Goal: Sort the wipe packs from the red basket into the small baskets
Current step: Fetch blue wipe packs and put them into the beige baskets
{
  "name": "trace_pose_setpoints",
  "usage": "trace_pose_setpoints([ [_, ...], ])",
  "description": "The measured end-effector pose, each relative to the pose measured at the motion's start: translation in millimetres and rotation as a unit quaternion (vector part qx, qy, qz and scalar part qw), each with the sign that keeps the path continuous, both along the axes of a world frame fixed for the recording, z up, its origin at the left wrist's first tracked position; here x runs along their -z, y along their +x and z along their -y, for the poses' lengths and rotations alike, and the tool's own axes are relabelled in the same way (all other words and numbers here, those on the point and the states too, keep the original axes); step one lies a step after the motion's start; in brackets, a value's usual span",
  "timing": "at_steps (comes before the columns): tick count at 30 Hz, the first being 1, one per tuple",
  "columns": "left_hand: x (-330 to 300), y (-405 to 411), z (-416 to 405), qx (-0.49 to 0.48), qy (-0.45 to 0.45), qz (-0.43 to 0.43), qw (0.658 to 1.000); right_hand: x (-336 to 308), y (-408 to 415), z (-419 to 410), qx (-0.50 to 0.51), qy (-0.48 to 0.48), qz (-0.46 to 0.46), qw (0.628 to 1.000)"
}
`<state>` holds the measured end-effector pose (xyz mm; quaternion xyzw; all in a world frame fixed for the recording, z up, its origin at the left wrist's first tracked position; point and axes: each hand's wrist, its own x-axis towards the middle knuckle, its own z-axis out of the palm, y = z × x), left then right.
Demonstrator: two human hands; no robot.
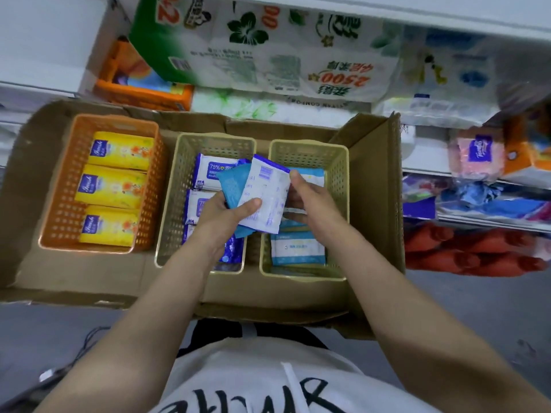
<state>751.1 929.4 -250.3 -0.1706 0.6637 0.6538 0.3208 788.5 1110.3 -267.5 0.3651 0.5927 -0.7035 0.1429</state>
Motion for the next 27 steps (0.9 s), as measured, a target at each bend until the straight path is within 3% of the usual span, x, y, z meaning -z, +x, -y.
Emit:
trace_pose_setpoints([
  [2, 0, 2, -6, -0.013, 0.004, -0.004, 1.000, -10, -6, 4, -0.020, -0.084, -0.026, 0.996],
  [8, -6, -6, -3, -0.110, -0.046, -0.038, 0.992, -17, -17, -7, 0.157, -0.019, -0.108, 0.982],
  [12, -18, -13, -3, -0.075, -0.005, -0.015, 0.997, -22, -19, 3, -0.016, 0.207, -0.224, 0.952],
  [17, -29, -24, 9, -0.037, 0.061, 0.015, 0.997, -25, -16, 22, -0.162, 0.296, -0.268, 0.902],
  [19, -27, -27, 22, -0.043, 0.042, 0.018, 0.998, -30, -16, 25, -0.153, 0.257, -0.264, 0.917],
  [22, -26, -32, 37, -0.029, 0.031, 0.019, 0.999, -41, -20, 33, -0.055, 0.143, -0.204, 0.967],
  [27, -26, -38, 58, 0.013, 0.041, 0.021, 0.999, -40, -35, 53, -0.083, 0.126, -0.107, 0.983],
])
